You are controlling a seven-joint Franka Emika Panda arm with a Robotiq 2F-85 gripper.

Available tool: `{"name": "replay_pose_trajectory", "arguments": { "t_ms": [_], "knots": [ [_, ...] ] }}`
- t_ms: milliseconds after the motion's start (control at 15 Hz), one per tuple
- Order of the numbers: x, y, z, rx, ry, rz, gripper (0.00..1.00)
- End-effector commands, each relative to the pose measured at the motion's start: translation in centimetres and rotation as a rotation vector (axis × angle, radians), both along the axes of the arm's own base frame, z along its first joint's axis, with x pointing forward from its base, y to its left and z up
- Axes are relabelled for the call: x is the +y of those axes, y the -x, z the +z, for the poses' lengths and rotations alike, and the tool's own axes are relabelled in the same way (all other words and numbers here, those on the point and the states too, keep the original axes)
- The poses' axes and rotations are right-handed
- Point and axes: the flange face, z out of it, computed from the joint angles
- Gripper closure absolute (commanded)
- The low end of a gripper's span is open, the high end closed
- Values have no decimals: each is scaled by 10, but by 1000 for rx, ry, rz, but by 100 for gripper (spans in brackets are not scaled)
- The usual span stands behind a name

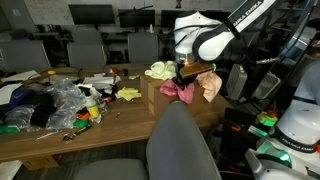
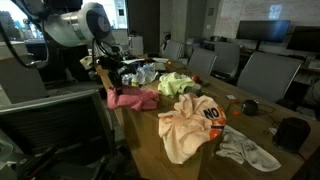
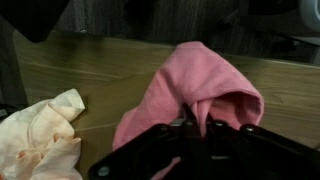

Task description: Move the two shirts and the yellow towel from the top of the box to the backrest of the chair

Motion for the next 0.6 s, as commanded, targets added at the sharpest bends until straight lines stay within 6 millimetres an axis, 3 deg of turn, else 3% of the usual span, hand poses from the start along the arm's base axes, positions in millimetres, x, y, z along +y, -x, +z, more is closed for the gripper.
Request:
{"name": "replay_pose_trajectory", "arguments": {
  "t_ms": [0, 533],
  "knots": [
    [36, 26, 53, 6, 40, 66, 98],
    [123, 50, 137, 22, 155, 274, 98]
  ]
}}
